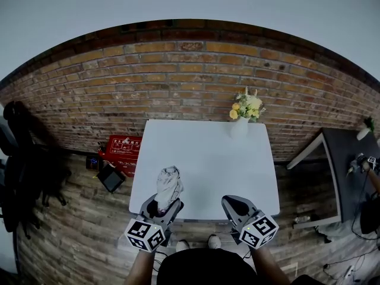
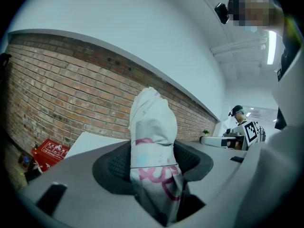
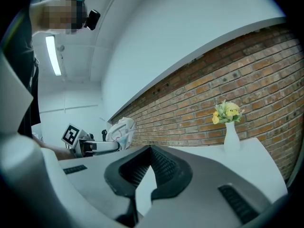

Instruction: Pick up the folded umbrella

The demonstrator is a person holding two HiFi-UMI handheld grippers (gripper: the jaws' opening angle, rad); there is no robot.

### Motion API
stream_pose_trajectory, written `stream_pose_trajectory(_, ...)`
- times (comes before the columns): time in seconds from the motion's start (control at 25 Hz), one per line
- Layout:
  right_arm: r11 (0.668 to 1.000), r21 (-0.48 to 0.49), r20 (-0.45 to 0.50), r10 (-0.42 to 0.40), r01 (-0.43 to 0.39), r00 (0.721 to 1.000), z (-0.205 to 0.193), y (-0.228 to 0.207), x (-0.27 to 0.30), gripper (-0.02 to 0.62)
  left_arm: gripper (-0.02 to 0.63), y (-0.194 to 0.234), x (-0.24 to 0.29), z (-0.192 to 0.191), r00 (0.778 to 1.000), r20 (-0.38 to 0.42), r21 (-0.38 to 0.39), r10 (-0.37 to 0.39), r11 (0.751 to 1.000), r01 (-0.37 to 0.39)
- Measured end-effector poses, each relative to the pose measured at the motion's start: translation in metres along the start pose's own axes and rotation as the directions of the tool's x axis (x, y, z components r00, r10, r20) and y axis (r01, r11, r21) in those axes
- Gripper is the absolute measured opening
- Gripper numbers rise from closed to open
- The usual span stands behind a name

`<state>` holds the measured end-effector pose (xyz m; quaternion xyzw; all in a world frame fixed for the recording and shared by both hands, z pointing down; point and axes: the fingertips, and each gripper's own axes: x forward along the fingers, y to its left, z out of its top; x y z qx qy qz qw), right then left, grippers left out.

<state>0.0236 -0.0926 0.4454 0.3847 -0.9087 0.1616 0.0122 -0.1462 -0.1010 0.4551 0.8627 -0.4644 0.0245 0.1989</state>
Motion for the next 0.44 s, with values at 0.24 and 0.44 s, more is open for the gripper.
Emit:
stream_pose_trajectory(0.24, 1.0, 0.004, -0.007, 0.001, -0.001, 1.0, -0.0026, 0.0014, -0.0012, 0.022, 0.245, -0.0001, -0.001, 0.0009, 1.0, 0.001, -0.001, 0.002, 1.0, -0.002)
stream_pose_trajectory(0.44, 1.0, 0.001, -0.004, 0.002, -0.002, 1.0, -0.0044, 0.0024, -0.0001, 0.021, 0.246, 0.002, -0.0008, 0.0012, 1.0, 0.004, 0.003, 0.003, 1.0, -0.003)
